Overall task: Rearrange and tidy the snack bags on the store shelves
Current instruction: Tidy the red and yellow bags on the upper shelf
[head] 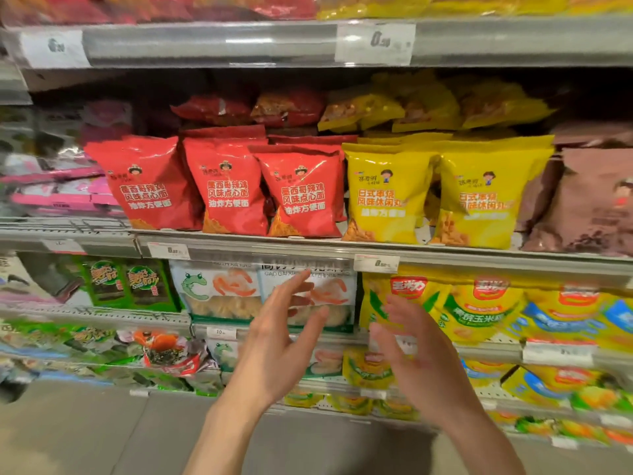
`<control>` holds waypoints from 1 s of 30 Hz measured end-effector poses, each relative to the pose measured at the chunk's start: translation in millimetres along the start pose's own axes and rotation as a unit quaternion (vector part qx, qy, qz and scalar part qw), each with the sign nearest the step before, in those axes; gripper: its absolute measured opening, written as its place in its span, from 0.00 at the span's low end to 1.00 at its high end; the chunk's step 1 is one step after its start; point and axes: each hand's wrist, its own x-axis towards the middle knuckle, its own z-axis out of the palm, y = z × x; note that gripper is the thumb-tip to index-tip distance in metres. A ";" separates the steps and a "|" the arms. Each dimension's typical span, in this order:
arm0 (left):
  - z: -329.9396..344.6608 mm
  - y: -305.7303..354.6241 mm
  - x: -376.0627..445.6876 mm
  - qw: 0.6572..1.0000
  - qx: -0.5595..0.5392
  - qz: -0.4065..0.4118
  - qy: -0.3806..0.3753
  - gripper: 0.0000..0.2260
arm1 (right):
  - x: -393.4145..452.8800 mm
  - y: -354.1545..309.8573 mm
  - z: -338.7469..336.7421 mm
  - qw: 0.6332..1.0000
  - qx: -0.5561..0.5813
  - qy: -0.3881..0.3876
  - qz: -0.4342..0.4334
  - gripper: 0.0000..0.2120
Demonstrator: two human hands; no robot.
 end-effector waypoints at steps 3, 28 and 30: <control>-2.7 25.0 16.3 0.999 0.004 0.036 0.025 0.23 | 13.1 -16.1 -22.1 1.000 -0.001 0.013 -0.028 0.22; -145.8 159.0 202.9 0.907 0.217 0.305 0.194 0.20 | 149.4 -244.9 -126.5 0.876 -0.268 0.264 -0.301 0.26; -143.7 158.6 219.7 0.902 0.268 0.290 0.176 0.26 | 163.0 -252.7 -124.4 0.883 -0.305 0.228 -0.273 0.28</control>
